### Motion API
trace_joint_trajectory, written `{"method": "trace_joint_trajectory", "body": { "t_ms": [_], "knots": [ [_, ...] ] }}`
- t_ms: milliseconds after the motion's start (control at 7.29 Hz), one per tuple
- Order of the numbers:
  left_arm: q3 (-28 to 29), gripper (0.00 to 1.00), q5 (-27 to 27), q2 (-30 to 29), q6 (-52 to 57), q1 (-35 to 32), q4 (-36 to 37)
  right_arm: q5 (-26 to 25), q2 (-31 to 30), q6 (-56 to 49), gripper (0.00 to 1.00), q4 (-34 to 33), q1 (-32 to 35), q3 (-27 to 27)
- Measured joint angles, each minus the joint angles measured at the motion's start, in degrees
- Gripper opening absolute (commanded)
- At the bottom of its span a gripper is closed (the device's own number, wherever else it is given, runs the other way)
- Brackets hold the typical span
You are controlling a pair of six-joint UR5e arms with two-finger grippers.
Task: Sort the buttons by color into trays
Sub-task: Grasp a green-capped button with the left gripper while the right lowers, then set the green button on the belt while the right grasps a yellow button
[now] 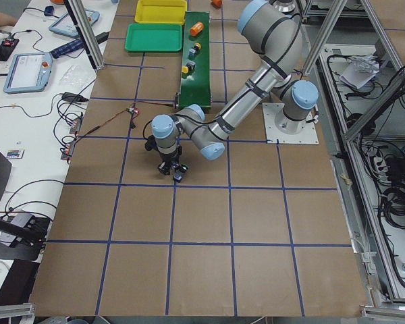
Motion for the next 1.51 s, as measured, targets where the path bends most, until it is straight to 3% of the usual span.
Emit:
{"method": "trace_joint_trajectory", "body": {
  "t_ms": [275,549,824,1235,1510],
  "knots": [
    [-0.12,0.0,-0.32,1.17,-1.18,-0.36,-1.25,-0.81,3.37,5.53,1.0,0.69,0.06,0.0],
    [0.08,0.0,-1.9,4.22,-4.18,-1.4,-6.3,-0.59,5.39,3.34,1.0,1.06,0.11,0.17],
    [-1.06,0.0,-3.42,9.42,-5.08,-7.2,-10.08,-1.4,6.73,-6.79,0.96,-0.33,0.1,2.5],
    [-9.68,0.0,-3.93,17.24,-4.08,-14.78,-10.57,-2.06,5.29,-26.14,0.88,-11.12,-0.22,12.22],
    [-13.78,0.0,-7.43,22.03,-2.7,-17.36,-10.58,-4.66,2.62,-39.71,0.87,-14.87,-0.23,15.73]
  ]
}}
